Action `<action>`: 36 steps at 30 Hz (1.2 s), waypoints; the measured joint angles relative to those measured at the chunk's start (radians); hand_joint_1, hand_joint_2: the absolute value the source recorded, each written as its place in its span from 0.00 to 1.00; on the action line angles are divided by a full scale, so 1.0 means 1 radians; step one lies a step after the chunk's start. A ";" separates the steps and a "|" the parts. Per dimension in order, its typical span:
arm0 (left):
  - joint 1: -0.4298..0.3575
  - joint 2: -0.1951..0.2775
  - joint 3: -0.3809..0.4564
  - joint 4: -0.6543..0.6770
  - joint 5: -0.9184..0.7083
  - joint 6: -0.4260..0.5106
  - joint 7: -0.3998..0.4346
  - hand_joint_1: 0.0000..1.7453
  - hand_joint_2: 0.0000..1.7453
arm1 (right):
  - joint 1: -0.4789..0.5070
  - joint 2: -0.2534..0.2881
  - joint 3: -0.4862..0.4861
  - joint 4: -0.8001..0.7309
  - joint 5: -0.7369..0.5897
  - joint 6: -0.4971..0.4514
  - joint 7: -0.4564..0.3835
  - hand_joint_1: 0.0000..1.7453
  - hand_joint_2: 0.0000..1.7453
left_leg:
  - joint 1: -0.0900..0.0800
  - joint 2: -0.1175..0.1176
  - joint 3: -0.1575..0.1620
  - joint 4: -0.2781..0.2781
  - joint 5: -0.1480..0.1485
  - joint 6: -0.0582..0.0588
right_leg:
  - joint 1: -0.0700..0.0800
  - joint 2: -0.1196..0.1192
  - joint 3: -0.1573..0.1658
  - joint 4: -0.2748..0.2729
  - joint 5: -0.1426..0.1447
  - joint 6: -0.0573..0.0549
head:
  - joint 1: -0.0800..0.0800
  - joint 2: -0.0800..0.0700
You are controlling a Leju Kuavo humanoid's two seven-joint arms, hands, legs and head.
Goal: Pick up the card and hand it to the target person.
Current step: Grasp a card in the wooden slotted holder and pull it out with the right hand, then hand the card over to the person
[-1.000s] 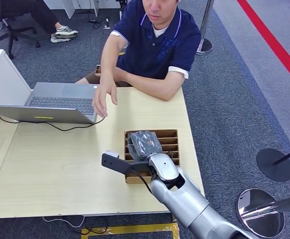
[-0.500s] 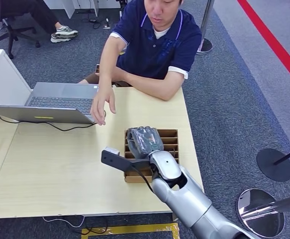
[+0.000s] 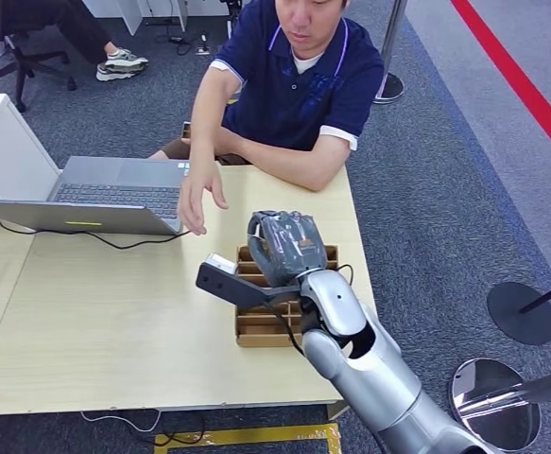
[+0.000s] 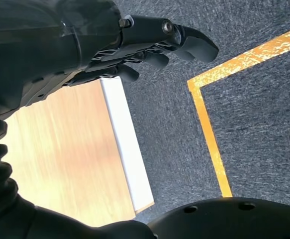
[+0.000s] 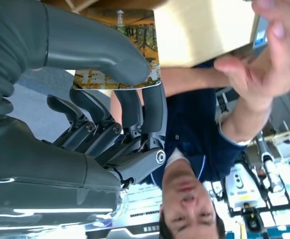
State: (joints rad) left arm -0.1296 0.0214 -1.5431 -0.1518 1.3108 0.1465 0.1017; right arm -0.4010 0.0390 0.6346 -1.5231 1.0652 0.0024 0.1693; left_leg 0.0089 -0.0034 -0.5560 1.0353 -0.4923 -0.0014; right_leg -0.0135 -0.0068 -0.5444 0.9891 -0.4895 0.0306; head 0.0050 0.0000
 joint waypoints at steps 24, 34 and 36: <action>-0.001 0.000 0.000 0.000 0.000 -0.002 0.001 0.00 1.00 | -0.058 -0.002 -0.014 -0.029 -0.026 0.027 -0.019 0.95 1.00 | 0.000 0.000 0.000 0.000 0.000 0.000 | 0.000 0.000 0.000 0.000 0.000 0.000 | 0.000 0.000; -0.004 0.000 0.000 0.000 -0.023 -0.007 0.011 0.00 1.00 | -0.114 0.042 -0.013 0.027 -0.106 0.041 -0.046 0.95 1.00 | 0.000 0.000 0.000 0.000 0.000 0.000 | 0.000 0.000 0.000 0.000 0.000 0.000 | 0.000 0.000; -0.005 0.000 0.000 0.000 -0.033 -0.009 0.012 0.00 1.00 | -0.136 0.065 -0.013 0.061 -0.125 0.040 -0.052 0.95 1.00 | 0.000 0.000 0.000 0.000 0.001 0.000 | 0.000 0.000 0.000 0.000 0.000 0.000 | 0.000 0.000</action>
State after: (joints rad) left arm -0.1350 0.0214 -1.5431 -0.1518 1.2782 0.1379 0.1138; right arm -0.5375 0.1039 0.6214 -1.4624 0.9401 0.0422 0.1174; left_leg 0.0093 -0.0033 -0.5563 1.0352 -0.4918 -0.0016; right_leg -0.0133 -0.0068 -0.5443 0.9896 -0.4894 0.0305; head 0.0050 0.0000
